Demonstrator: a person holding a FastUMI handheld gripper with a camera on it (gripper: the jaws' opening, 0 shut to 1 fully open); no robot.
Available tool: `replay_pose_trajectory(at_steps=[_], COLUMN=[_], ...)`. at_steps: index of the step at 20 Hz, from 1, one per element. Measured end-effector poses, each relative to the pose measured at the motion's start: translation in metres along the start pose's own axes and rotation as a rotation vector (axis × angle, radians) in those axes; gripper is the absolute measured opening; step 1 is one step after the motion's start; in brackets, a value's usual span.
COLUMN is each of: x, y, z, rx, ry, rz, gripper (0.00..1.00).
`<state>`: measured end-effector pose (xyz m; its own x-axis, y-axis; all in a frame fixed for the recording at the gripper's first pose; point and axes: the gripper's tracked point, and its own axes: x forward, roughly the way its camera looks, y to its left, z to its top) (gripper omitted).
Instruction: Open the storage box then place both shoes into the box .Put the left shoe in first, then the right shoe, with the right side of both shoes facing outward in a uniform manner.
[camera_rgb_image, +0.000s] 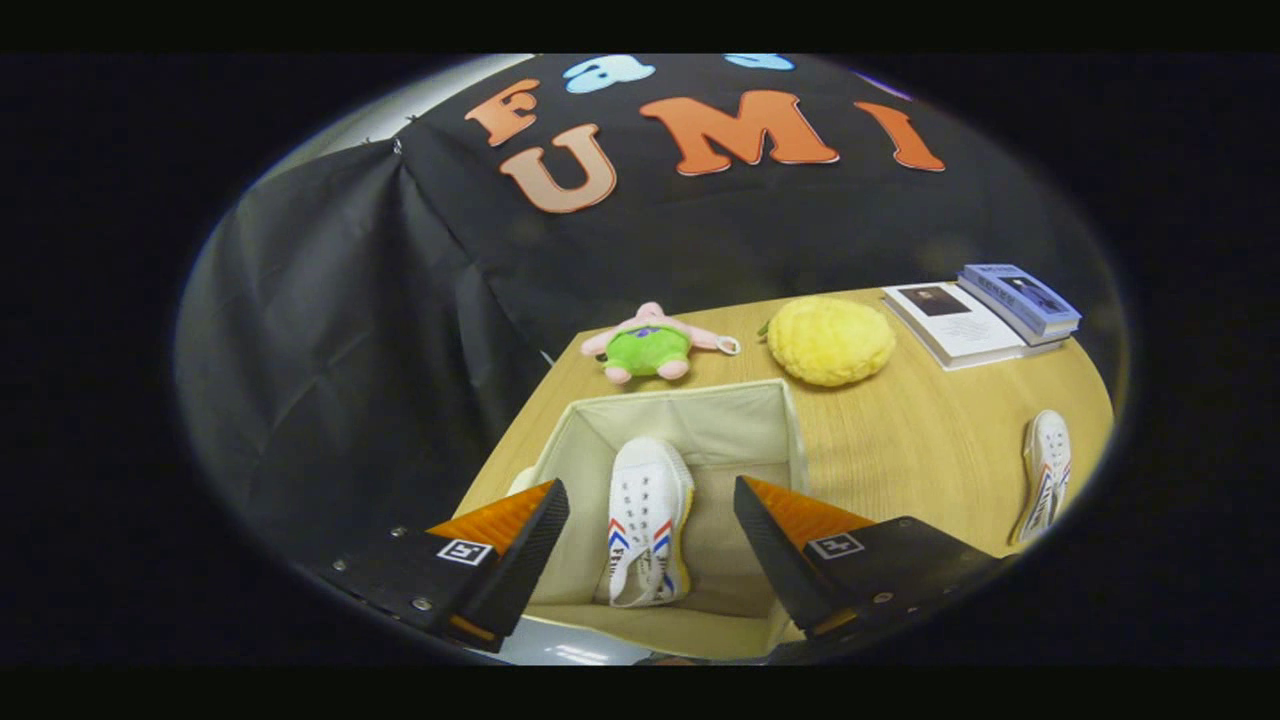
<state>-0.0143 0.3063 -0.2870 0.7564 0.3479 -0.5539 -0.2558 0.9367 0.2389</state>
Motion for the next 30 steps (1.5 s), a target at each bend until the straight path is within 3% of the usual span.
replay_pose_trajectory(at_steps=[5, 13, 21, 30], x=[-0.024, -0.062, -0.095, -0.097], y=[-0.063, -0.203, -0.327, -0.394], z=[0.045, 0.061, 0.017, -0.051], rx=[-0.016, -0.032, -0.062, 0.015], ry=[-0.122, -0.174, -0.121, 0.005], rz=[-0.071, -0.278, -0.473, -0.566], gripper=[0.98, 0.98, 0.99, 0.99])
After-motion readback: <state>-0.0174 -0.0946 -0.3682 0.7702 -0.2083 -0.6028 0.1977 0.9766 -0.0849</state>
